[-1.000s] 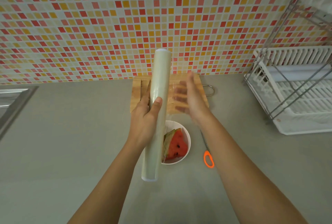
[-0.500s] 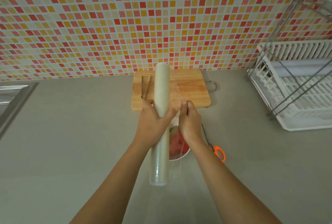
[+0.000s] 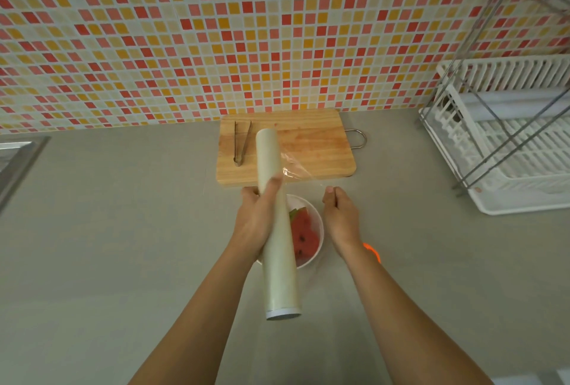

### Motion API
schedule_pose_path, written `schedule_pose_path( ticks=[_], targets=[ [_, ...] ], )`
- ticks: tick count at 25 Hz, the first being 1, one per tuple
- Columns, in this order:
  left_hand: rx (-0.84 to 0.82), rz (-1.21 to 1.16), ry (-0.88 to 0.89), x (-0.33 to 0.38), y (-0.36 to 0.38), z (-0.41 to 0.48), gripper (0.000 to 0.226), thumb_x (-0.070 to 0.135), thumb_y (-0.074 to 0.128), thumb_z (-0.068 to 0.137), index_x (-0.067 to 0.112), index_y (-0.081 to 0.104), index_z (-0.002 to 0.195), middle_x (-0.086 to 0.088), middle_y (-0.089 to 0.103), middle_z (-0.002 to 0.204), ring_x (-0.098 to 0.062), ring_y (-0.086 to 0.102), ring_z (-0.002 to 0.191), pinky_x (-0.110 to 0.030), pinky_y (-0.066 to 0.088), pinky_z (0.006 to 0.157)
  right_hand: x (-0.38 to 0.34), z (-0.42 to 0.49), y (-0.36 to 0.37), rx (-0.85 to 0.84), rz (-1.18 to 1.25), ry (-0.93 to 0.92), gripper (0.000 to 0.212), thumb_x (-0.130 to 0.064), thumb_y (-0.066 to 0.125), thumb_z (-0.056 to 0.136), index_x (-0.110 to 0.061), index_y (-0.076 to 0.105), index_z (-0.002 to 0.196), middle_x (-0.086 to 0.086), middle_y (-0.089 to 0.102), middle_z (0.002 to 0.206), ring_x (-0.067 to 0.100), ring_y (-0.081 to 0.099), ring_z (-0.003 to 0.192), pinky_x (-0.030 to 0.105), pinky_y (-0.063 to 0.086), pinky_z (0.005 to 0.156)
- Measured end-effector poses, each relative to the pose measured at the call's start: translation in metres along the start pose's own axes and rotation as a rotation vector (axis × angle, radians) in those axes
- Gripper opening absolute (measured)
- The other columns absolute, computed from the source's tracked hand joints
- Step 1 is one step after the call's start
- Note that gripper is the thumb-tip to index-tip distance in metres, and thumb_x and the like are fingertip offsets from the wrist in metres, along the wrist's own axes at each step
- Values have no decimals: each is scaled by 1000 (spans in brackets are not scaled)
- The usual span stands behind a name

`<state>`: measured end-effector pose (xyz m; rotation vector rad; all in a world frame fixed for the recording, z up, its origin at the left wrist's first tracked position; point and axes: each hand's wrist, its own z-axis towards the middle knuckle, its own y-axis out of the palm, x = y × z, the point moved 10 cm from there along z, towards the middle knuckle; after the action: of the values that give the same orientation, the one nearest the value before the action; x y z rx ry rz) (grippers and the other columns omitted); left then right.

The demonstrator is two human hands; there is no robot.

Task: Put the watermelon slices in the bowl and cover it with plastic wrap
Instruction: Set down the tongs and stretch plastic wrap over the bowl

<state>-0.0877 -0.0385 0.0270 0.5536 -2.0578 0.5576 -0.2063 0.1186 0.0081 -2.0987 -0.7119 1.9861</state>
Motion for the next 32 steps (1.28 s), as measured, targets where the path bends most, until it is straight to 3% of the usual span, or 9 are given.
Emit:
schedule_pose_path(
  ticks=[3,8,11,14,16,19,26,29,32],
  targets=[
    [62,161,72,-3,-10,4,56,54,73,68,19,43,100,1,60,95,-16,64,83,-38,56,70,19,-5,8,-38,45,56,32,-22,34,98,-2,50,77,10,50,72,24,46,71,37,35,66],
    [109,260,182,-4,-26,0,23,44,53,86,23,54,95,5,61,87,-12,60,78,-27,44,58,34,-9,19,-38,55,96,29,-27,35,97,-18,48,72,-5,50,70,15,47,70,32,32,64],
    [123,195,135,-11,-32,-1,31,46,47,86,19,52,99,3,59,85,-15,60,74,-29,43,54,37,-7,20,-31,53,89,29,-28,36,96,-22,49,72,-9,51,70,5,48,66,30,30,62],
    [87,168,49,-23,-38,2,53,55,67,74,18,45,103,-1,62,90,-18,67,74,-28,50,51,40,-7,20,-20,55,110,30,-30,37,96,-27,48,68,-11,52,68,-1,48,66,28,30,56],
    [75,132,24,-27,-44,5,53,55,73,68,17,50,98,-7,66,93,-24,69,76,-33,53,56,42,-6,21,-20,68,124,28,-31,38,96,-26,50,71,-12,52,69,-3,48,65,27,29,57],
    [36,18,-24,-34,-52,9,47,54,62,73,13,61,95,-13,69,92,-28,67,72,-38,54,61,46,-6,23,-41,86,148,28,-32,38,96,-17,56,82,-13,51,70,-2,47,66,29,31,63],
    [135,278,69,-33,-63,12,41,50,42,90,19,55,112,-2,61,100,-13,58,82,-29,41,62,47,-8,23,-55,123,182,23,-35,37,96,-24,52,83,-11,54,77,11,50,76,31,36,72],
    [112,234,55,-36,-66,12,44,54,45,88,32,46,126,7,58,96,-16,61,84,-34,49,66,49,-8,23,-54,128,200,24,-37,38,96,-24,53,82,-10,55,77,8,50,74,31,36,71],
    [74,212,46,-38,-67,10,55,63,61,77,32,45,120,4,60,98,-18,66,85,-33,53,64,49,-8,24,-45,133,192,28,-35,38,96,-17,55,84,-7,55,74,11,49,71,32,38,68]
  ],
)
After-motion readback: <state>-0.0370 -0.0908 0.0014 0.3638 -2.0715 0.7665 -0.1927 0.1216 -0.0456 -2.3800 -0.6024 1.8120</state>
